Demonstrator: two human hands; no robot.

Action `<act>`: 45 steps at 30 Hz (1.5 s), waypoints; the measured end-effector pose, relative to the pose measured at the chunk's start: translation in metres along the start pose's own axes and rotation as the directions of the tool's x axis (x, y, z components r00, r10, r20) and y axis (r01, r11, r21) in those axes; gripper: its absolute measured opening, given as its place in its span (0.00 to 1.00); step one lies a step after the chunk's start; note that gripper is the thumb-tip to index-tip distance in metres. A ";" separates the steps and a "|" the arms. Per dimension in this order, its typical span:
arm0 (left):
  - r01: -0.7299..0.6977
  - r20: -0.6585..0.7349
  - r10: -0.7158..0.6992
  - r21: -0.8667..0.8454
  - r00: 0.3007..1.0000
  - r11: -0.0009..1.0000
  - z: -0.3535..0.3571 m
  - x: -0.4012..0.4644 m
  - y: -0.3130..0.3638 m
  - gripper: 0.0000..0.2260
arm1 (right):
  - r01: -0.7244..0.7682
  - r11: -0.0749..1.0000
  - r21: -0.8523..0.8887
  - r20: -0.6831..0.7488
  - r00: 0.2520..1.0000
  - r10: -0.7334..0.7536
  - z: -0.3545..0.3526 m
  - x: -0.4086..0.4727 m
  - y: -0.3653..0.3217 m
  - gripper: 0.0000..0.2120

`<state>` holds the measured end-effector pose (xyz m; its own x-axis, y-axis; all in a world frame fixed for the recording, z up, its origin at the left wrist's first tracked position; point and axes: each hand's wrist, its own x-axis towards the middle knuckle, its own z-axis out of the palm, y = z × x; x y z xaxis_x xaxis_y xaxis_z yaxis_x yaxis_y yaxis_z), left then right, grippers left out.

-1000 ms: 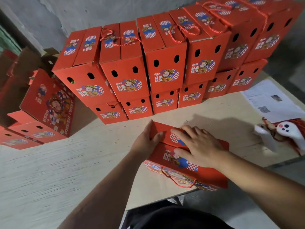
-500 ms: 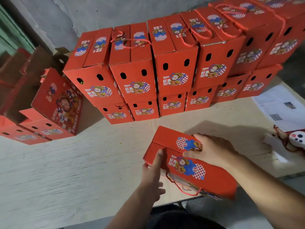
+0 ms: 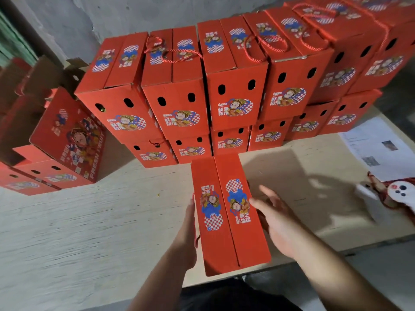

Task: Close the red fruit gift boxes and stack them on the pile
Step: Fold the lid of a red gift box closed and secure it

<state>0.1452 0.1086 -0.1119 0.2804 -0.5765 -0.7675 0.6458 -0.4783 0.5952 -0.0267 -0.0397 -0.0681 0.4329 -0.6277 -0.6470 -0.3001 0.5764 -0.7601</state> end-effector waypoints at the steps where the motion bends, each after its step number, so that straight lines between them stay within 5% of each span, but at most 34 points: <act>1: 0.086 0.078 -0.090 0.048 0.993 0.995 -0.004 -0.005 -0.005 0.45 | -0.046 0.990 -0.134 -0.170 0.985 0.022 0.005 -0.001 0.005 0.28; 2: 0.125 0.127 -0.127 0.024 0.984 0.992 -0.005 -0.006 -0.007 0.44 | -0.113 0.976 -0.187 -0.235 0.970 0.067 0.008 0.001 0.009 0.30; 4: 0.098 0.121 -0.083 -0.122 0.989 0.988 0.007 -0.013 -0.001 0.38 | -0.238 0.970 -0.040 -0.056 0.970 0.235 0.017 0.005 0.005 0.25; 6: 0.013 -0.061 -0.027 -0.221 0.998 0.975 0.019 -0.017 0.008 0.30 | -0.273 0.962 0.020 0.040 0.961 0.272 0.026 -0.002 -0.001 0.19; 9: -0.223 -0.332 0.144 -0.212 0.932 0.952 0.024 -0.014 0.025 0.15 | 0.153 0.976 -0.155 -0.145 0.974 -0.176 0.033 0.001 -0.002 0.03; 12: -0.434 -0.404 0.322 -0.225 0.856 0.872 0.029 -0.018 0.048 0.14 | 0.443 0.846 -0.298 -0.223 0.830 -0.512 0.045 -0.004 -0.016 0.14; 16: -0.489 -0.340 0.389 -0.291 0.856 0.822 0.032 -0.026 0.071 0.16 | 0.519 0.824 -0.228 -0.070 0.835 -0.546 0.066 -0.014 -0.015 0.16; 19: -0.399 -0.133 0.382 -0.456 0.914 0.796 0.034 -0.038 0.075 0.15 | 0.513 0.838 -0.189 0.094 0.858 -0.504 0.089 -0.027 -0.014 0.12; 22: -0.395 -0.062 0.401 -0.357 0.914 0.847 0.041 -0.044 0.073 0.13 | 0.452 0.824 -0.342 0.220 0.891 -0.398 0.104 -0.028 -0.012 0.17; 25: -0.575 -0.366 0.523 -0.042 0.770 0.817 0.027 -0.039 0.072 0.07 | 0.486 0.716 -0.501 0.215 0.872 -0.441 0.107 -0.023 -0.012 0.19; 26: -0.544 -0.471 0.534 0.129 0.702 0.829 0.016 -0.036 0.068 0.08 | 0.512 0.670 -0.537 0.227 0.853 -0.469 0.107 -0.021 -0.012 0.18; 27: -0.455 -0.497 0.500 0.219 0.709 0.863 0.007 -0.035 0.062 0.13 | 0.536 0.627 -0.566 0.240 0.834 -0.496 0.107 -0.020 -0.012 0.17; 29: -0.125 -0.308 0.165 0.146 0.937 0.981 -0.001 -0.037 0.048 0.31 | 0.566 0.534 -0.628 0.264 0.801 -0.538 0.110 -0.016 -0.010 0.15; 30: 0.001 -0.161 0.022 0.138 0.987 0.990 -0.001 -0.038 0.039 0.37 | 0.569 0.510 -0.645 0.267 0.793 -0.548 0.112 -0.014 -0.008 0.15; 32: -0.079 -0.073 0.097 0.211 0.993 0.974 -0.001 -0.033 0.026 0.37 | 0.565 0.540 -0.624 0.245 0.797 -0.552 0.112 -0.012 -0.007 0.14; 35: -0.351 -0.147 0.376 0.167 0.915 0.921 -0.002 -0.025 0.029 0.23 | 0.569 0.606 -0.556 0.214 0.803 -0.557 0.108 -0.010 -0.007 0.14; 38: -0.386 -0.131 0.403 0.134 0.906 0.913 -0.007 -0.025 0.033 0.26 | 0.574 0.609 -0.547 0.205 0.797 -0.568 0.105 -0.009 -0.005 0.14; 41: -0.057 0.008 0.057 0.323 0.998 0.945 -0.015 -0.029 0.013 0.37 | 0.575 0.614 -0.541 0.211 0.799 -0.563 0.106 -0.009 -0.003 0.13; 43: 0.327 0.035 -0.355 0.313 0.934 0.892 -0.020 -0.033 0.003 0.45 | 0.560 0.624 -0.545 0.191 0.807 -0.559 0.106 -0.008 -0.002 0.13; 45: 0.299 0.111 -0.311 0.113 0.944 0.948 -0.017 -0.034 0.008 0.33 | 0.556 0.616 -0.558 0.172 0.804 -0.569 0.108 -0.009 -0.001 0.12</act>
<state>0.1534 0.1358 -0.0853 -0.0147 -0.4686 -0.8833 0.6159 -0.7002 0.3612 0.0617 0.0214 -0.0551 0.6652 -0.7427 -0.0767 -0.4186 -0.2858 -0.8620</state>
